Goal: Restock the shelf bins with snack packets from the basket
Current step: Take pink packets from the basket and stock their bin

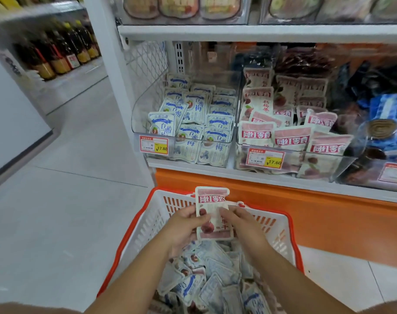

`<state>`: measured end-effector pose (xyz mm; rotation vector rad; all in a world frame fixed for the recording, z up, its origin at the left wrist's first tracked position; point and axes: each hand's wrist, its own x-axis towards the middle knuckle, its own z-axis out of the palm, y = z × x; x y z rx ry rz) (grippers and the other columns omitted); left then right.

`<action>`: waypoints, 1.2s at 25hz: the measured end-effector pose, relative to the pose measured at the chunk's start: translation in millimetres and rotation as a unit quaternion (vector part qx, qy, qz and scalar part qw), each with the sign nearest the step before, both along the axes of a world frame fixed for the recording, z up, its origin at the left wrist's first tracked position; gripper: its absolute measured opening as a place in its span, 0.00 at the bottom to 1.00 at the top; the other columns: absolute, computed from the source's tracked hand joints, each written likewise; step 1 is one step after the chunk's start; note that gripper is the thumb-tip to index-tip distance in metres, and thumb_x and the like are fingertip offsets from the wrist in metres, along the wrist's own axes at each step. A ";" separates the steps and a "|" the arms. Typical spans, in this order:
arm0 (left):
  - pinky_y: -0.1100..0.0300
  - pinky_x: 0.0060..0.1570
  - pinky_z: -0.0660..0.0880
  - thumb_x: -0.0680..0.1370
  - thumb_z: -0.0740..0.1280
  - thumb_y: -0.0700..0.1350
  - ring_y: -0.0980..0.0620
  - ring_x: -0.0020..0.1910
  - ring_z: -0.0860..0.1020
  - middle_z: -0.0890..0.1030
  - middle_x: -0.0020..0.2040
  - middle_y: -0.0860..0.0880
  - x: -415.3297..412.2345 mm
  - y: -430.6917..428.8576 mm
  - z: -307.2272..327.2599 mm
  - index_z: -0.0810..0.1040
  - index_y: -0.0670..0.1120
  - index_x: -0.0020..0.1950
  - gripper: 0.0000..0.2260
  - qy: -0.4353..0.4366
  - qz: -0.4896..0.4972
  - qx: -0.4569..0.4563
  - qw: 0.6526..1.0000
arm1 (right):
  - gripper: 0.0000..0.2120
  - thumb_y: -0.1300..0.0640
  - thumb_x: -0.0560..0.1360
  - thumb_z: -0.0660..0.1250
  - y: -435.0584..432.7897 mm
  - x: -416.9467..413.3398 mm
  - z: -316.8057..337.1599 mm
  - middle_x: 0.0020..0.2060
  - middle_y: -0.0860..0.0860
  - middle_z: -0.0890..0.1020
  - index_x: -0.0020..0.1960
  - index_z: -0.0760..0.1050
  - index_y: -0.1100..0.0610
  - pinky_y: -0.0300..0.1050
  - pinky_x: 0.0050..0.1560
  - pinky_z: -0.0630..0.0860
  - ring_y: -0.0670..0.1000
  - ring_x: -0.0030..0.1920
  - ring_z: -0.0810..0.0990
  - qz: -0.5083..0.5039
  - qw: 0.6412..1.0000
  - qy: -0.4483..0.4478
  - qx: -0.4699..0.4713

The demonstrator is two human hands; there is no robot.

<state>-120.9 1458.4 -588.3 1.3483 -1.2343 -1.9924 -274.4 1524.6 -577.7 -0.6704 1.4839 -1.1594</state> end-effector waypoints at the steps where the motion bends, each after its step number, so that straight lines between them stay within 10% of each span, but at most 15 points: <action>1: 0.54 0.48 0.78 0.77 0.70 0.40 0.49 0.49 0.84 0.85 0.51 0.45 -2.8 -2.0 13.3 0.81 0.46 0.57 0.10 -0.009 -0.021 -0.028 0.999 | 0.06 0.55 0.78 0.68 0.7 -3.2 14.2 0.47 0.49 0.86 0.53 0.81 0.54 0.40 0.43 0.79 0.48 0.45 0.85 0.010 0.999 0.030 -0.021; 8: 0.58 0.50 0.79 0.77 0.69 0.45 0.55 0.47 0.84 0.86 0.48 0.52 -55.4 -25.5 150.5 0.82 0.53 0.54 0.07 0.004 -0.044 -0.295 0.955 | 0.05 0.54 0.75 0.71 -24.6 -75.2 160.9 0.43 0.46 0.86 0.50 0.82 0.53 0.41 0.47 0.80 0.46 0.44 0.85 0.044 0.964 0.205 -0.161; 13: 0.67 0.55 0.70 0.78 0.66 0.54 0.69 0.55 0.73 0.76 0.62 0.62 -95.3 -68.5 181.5 0.73 0.58 0.68 0.17 -0.125 0.012 -0.488 0.864 | 0.08 0.54 0.73 0.73 -70.5 -164.8 193.8 0.35 0.49 0.81 0.45 0.80 0.59 0.42 0.36 0.69 0.47 0.33 0.76 -0.137 0.937 0.288 -0.143; 18: 0.61 0.61 0.66 0.81 0.60 0.55 0.55 0.67 0.71 0.71 0.71 0.53 -125.2 -108.2 155.8 0.60 0.55 0.77 0.24 -0.162 -0.050 -0.439 0.882 | 0.14 0.59 0.75 0.71 -120.9 -219.9 184.0 0.50 0.52 0.80 0.60 0.77 0.59 0.45 0.50 0.73 0.53 0.50 0.78 -0.215 0.908 0.345 -0.105; 24: 0.57 0.61 0.72 0.81 0.59 0.55 0.62 0.57 0.76 0.77 0.52 0.65 -128.4 -117.5 136.2 0.69 0.64 0.70 0.17 -0.144 -0.023 -0.431 0.890 | 0.24 0.54 0.74 0.73 -169.0 -229.5 161.2 0.60 0.56 0.80 0.67 0.73 0.60 0.49 0.62 0.74 0.57 0.59 0.78 -0.091 0.916 0.392 0.007; 30: 0.68 0.54 0.67 0.81 0.60 0.57 0.72 0.54 0.72 0.75 0.58 0.67 -124.6 -117.1 143.0 0.68 0.62 0.72 0.19 -0.129 -0.040 -0.396 0.908 | 0.23 0.48 0.78 0.66 -175.1 -220.1 166.2 0.60 0.58 0.80 0.68 0.70 0.60 0.45 0.54 0.74 0.58 0.58 0.79 -0.042 0.837 0.538 0.085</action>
